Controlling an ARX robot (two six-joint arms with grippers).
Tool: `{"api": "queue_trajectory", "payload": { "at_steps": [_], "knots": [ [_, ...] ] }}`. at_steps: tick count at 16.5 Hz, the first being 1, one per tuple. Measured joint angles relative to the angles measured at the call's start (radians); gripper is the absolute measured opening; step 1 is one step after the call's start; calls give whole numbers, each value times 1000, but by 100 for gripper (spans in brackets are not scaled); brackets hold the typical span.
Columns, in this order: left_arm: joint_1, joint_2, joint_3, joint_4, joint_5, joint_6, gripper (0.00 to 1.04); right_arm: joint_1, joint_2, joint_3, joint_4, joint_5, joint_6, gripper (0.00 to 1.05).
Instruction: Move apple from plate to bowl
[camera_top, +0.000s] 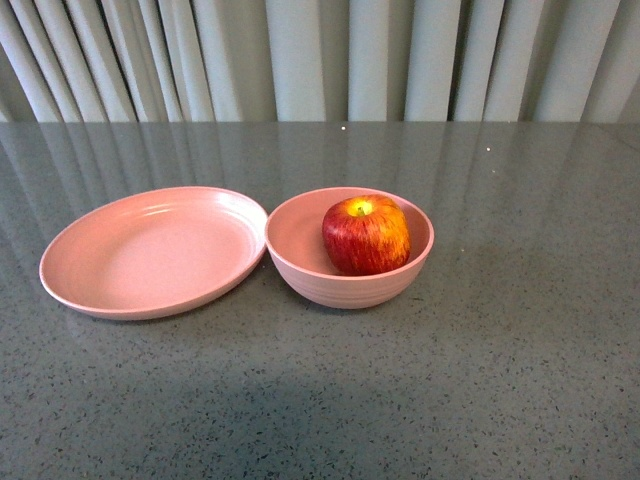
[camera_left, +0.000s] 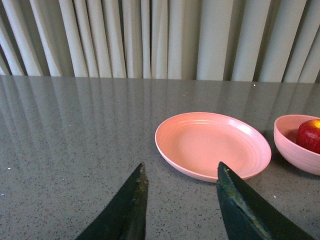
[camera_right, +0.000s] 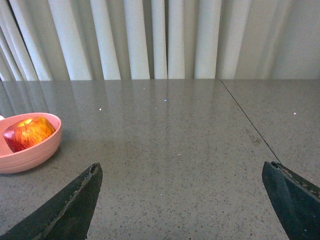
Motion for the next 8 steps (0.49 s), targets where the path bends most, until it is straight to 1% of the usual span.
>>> {"api": "queue_trajectory", "payload": {
  "at_steps": [5, 8],
  "knots": [
    [0, 0, 0, 0, 0, 1, 99, 0, 0, 0, 0, 0, 0, 98],
    [0, 0, 0, 0, 0, 3, 98, 0, 0, 0, 0, 0, 0, 98]
  ]
}}
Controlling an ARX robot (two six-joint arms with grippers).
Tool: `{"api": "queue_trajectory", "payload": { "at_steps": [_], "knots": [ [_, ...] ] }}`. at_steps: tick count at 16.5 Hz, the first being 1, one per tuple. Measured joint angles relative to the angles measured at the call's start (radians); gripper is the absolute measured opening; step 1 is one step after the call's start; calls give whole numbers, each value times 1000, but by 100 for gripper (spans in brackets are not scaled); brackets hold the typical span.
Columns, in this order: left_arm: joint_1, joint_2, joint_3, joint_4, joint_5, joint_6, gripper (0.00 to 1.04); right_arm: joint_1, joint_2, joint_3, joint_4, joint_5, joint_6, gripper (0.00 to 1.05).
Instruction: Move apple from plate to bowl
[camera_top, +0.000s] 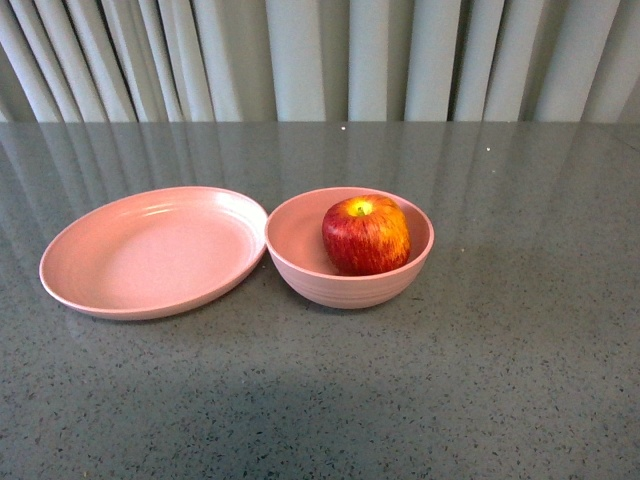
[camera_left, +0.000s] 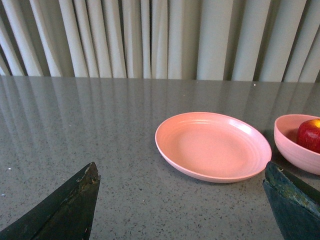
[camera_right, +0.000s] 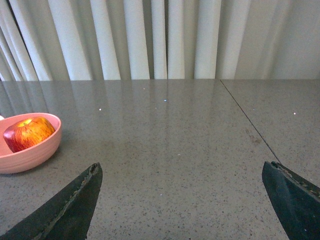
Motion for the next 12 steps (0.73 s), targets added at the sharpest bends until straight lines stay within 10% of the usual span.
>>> {"api": "queue_trajectory", "payload": {
  "at_steps": [12],
  "knots": [
    [0, 0, 0, 0, 0, 0, 98, 0, 0, 0, 0, 0, 0, 98]
  ]
}}
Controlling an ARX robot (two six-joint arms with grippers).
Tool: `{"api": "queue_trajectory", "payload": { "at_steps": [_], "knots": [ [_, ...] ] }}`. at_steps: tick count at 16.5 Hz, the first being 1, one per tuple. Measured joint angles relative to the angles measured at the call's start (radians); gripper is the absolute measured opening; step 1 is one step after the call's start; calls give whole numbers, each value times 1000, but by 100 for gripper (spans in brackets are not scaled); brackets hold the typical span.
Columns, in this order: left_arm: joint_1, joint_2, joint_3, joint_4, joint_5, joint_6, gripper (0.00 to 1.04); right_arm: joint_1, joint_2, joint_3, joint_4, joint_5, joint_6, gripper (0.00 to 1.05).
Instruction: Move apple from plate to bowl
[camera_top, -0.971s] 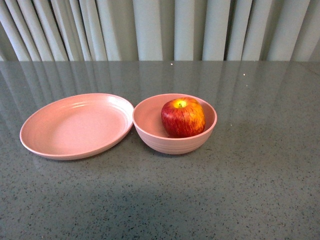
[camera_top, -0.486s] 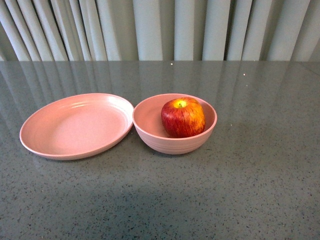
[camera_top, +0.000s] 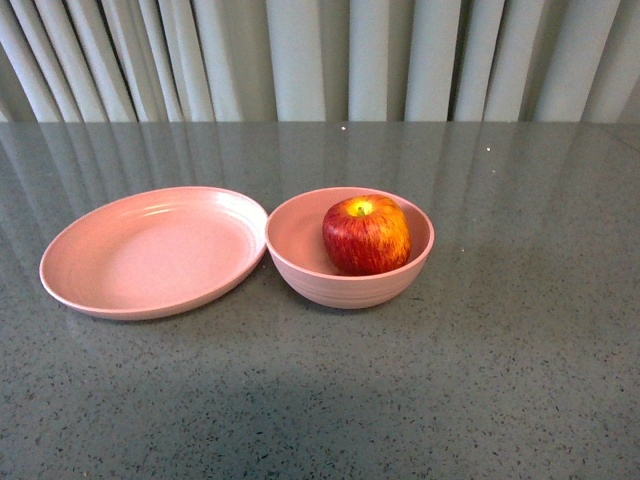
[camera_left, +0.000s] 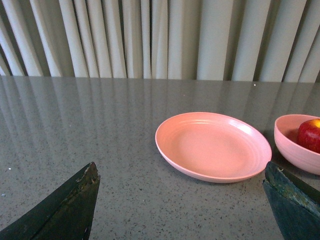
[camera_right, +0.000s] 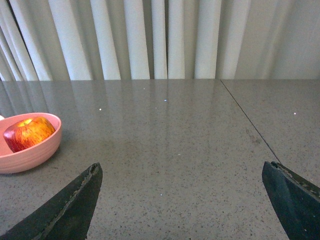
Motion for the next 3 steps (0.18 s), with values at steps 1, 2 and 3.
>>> {"api": "queue_trajectory", "payload": {
  "at_steps": [1, 2, 3],
  "knots": [
    [0, 0, 0, 0, 0, 0, 98, 0, 0, 0, 0, 0, 0, 98],
    [0, 0, 0, 0, 0, 0, 98, 0, 0, 0, 0, 0, 0, 98],
    [0, 0, 0, 0, 0, 0, 98, 0, 0, 0, 0, 0, 0, 98]
  ]
}}
